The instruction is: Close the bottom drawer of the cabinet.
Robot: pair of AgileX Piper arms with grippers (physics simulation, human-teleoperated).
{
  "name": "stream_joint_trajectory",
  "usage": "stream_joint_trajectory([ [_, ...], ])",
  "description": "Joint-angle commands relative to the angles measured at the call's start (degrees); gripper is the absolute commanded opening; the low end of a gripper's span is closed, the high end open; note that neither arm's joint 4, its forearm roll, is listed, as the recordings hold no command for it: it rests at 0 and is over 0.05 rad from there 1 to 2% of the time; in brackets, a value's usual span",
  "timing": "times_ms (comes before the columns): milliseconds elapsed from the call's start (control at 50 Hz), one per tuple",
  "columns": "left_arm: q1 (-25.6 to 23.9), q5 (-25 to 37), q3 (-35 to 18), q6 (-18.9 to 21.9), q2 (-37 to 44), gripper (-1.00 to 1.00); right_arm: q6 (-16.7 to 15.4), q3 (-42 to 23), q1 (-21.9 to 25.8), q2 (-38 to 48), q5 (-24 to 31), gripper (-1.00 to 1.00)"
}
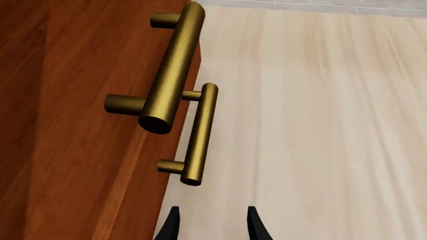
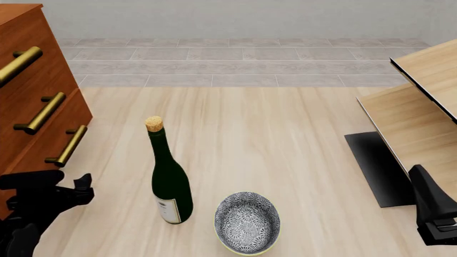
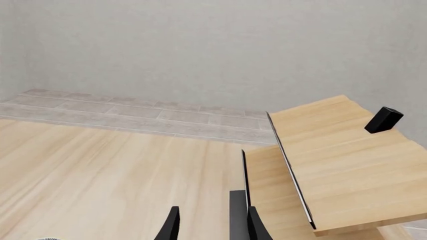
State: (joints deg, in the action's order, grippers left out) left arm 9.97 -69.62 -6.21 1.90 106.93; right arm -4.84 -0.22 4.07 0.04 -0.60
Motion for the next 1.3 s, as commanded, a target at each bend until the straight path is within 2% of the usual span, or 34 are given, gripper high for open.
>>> stream_joint_trajectory([
  [20,1.7,-0.3,-0.8,0.7,-0.1,1.00,0.0,0.0,0.1,0.0,-0.1,1.00],
  [1300,5.2,-0.3,-0.8,2.6,-0.4,1.00,-0.6,0.0,0.0,0.0,-0.6,1.00],
])
